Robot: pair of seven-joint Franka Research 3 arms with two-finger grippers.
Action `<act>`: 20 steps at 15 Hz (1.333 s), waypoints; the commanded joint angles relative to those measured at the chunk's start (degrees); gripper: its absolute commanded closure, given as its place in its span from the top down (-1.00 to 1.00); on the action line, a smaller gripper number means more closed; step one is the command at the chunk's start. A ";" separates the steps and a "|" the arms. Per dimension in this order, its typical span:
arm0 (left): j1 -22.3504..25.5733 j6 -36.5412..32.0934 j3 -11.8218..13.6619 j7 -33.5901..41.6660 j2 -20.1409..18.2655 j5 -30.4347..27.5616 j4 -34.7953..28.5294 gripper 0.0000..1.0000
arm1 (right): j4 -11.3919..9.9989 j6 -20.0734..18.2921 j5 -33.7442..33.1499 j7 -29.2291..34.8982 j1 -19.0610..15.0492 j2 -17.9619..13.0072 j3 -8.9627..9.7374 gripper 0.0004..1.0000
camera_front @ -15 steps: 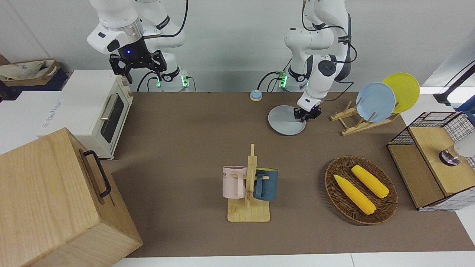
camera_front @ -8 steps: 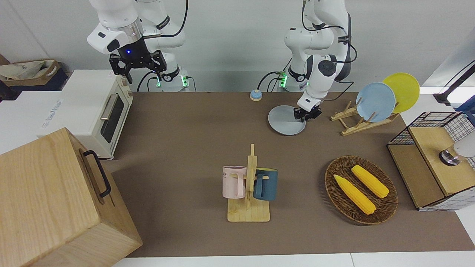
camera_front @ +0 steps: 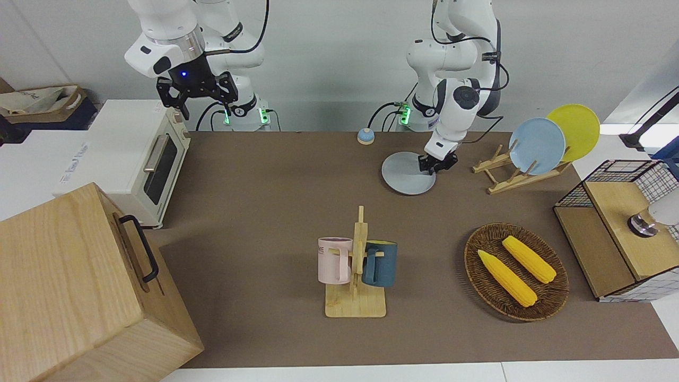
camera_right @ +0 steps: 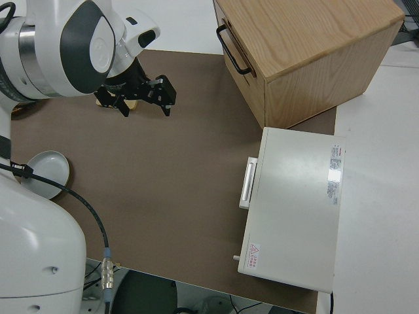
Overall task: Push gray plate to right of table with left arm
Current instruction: 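Push the gray plate with the left gripper toward the toaster oven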
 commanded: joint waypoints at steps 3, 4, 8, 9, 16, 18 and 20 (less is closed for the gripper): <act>-5.82 0.72 0.22 -9.12 5.57 -0.61 5.50 -1.00 | 0.45 -0.83 0.59 0.14 -1.15 -0.17 0.77 0.97; -6.70 0.72 0.30 -10.71 5.92 -0.61 6.20 -1.00 | 0.45 -0.83 0.59 0.14 -1.15 -0.17 0.77 0.97; -9.95 0.72 0.22 -14.50 8.20 -0.61 8.84 -1.00 | 0.45 -0.83 0.59 0.14 -1.15 -0.17 0.86 0.97; -11.09 0.72 0.21 -15.02 9.08 -0.61 9.63 -1.00 | 0.45 -0.83 0.59 0.14 -1.15 -0.17 0.77 0.97; -17.77 0.72 -0.31 -25.04 15.41 -0.52 16.84 -1.00 | 0.45 -0.83 0.59 0.05 -1.15 -0.17 0.77 0.97; -19.35 0.72 -0.31 -27.32 16.29 -0.52 18.15 -1.00 | 0.45 -0.83 0.59 0.05 -1.15 -0.17 0.86 0.97; -20.67 0.72 -0.31 -28.82 17.87 -0.52 19.91 -1.00 | 0.45 -0.83 0.59 0.14 -1.15 -0.17 0.77 0.97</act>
